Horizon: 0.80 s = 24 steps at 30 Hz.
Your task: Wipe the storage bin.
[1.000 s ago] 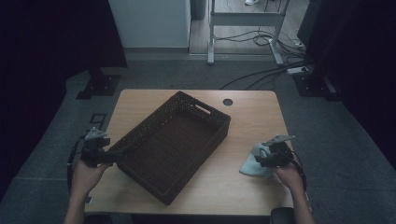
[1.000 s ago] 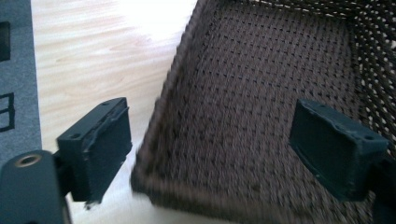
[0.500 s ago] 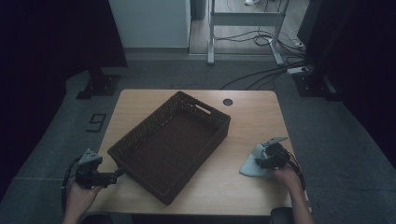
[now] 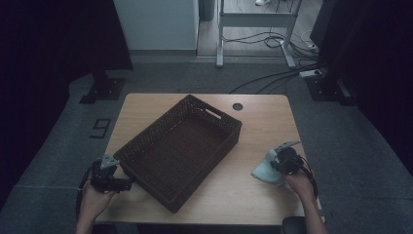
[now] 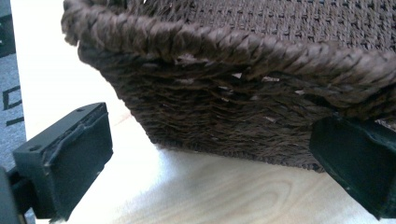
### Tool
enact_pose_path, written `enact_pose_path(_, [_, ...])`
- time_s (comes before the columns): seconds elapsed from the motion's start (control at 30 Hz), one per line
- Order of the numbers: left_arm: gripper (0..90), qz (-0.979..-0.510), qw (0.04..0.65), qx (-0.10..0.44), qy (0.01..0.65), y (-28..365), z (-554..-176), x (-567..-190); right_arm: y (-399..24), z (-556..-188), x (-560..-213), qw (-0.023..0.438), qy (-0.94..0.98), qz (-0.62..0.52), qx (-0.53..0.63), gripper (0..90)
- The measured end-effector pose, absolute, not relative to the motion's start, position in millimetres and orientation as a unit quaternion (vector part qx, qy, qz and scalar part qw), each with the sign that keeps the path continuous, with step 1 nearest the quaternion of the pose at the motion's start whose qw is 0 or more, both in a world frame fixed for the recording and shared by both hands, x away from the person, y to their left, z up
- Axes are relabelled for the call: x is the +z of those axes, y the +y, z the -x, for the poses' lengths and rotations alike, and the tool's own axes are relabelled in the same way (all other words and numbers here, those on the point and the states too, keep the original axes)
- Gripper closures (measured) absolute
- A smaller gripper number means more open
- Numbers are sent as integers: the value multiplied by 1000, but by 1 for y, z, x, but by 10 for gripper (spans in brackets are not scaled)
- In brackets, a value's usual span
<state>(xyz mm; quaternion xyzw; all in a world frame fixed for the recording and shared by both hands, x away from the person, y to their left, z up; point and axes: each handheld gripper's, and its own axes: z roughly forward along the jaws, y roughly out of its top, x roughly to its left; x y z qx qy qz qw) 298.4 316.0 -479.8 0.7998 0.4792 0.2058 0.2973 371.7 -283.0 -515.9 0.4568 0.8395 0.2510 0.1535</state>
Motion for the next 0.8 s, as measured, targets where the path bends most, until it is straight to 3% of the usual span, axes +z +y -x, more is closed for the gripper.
enact_pose_path(0.4, [0,-792,319,210,477,315,-312,-486,-283,-368,-485,183,807,-446,342,739])
enact_pose_path(0.8, [0,-792,339,188,472,316,-307,-494,-255,-389,-466,193,807,-421,366,730])
